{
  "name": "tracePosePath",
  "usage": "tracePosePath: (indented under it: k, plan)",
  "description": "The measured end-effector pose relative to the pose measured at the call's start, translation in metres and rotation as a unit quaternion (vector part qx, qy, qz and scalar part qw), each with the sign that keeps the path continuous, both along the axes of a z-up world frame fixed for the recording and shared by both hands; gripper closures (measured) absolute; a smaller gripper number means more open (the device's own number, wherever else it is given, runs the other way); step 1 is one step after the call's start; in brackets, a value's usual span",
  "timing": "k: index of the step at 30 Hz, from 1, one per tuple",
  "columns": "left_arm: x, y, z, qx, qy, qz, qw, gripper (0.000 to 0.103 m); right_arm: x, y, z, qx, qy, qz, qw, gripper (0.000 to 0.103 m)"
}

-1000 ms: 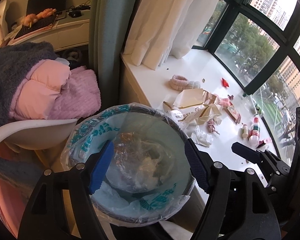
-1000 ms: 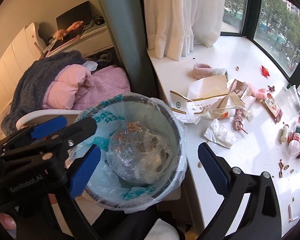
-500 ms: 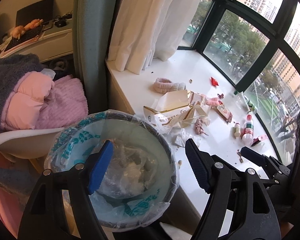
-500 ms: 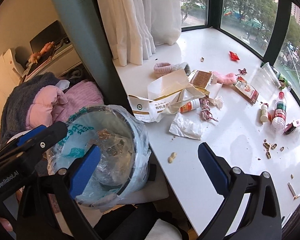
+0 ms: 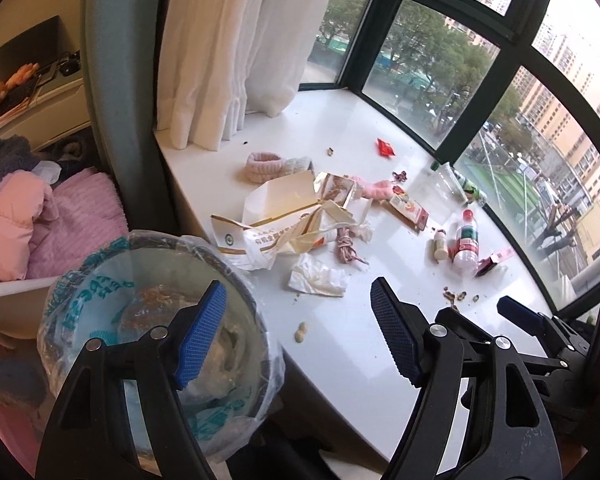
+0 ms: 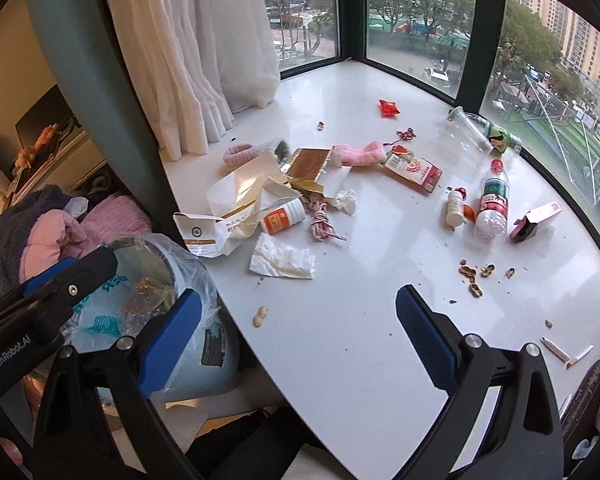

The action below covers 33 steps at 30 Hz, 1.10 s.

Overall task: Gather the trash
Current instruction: 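Move both grippers away from the bin over the sill toward the water bottle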

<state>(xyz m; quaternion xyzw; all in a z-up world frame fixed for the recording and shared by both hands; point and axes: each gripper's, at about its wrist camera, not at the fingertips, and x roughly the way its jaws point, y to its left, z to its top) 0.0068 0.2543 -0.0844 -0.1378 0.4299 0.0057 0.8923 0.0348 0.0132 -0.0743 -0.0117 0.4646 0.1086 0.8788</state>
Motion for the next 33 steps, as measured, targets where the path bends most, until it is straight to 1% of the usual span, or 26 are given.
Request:
tracePosePath:
  k: [5, 10, 17, 22, 29, 33]
  plan:
    - [0.009, -0.037, -0.002, -0.001, 0.005, -0.022, 0.9997, 0.031, -0.001, -0.04, 0.002, 0.006, -0.001, -0.027, 1.0, 0.008]
    - [0.014, -0.084, -0.004, 0.004, 0.007, -0.048, 0.9988, 0.031, -0.005, -0.084, 0.004, 0.007, -0.008, -0.051, 0.999, 0.008]
    - [0.021, -0.159, -0.004, 0.013, -0.003, -0.077, 0.997, 0.031, -0.005, -0.155, 0.004, 0.015, -0.009, -0.077, 0.997, 0.008]
    - [0.023, -0.205, -0.004, 0.022, -0.008, -0.091, 0.9956, 0.031, -0.004, -0.2, 0.002, 0.025, -0.007, -0.089, 0.996, 0.008]
    - [0.022, -0.242, -0.007, 0.04, -0.004, -0.094, 0.9947, 0.031, -0.005, -0.237, -0.003, 0.034, -0.006, -0.088, 0.995, 0.008]
    - [0.02, -0.254, -0.006, 0.061, -0.001, -0.095, 0.9936, 0.031, -0.009, -0.25, -0.01, 0.057, 0.003, -0.092, 0.994, 0.008]
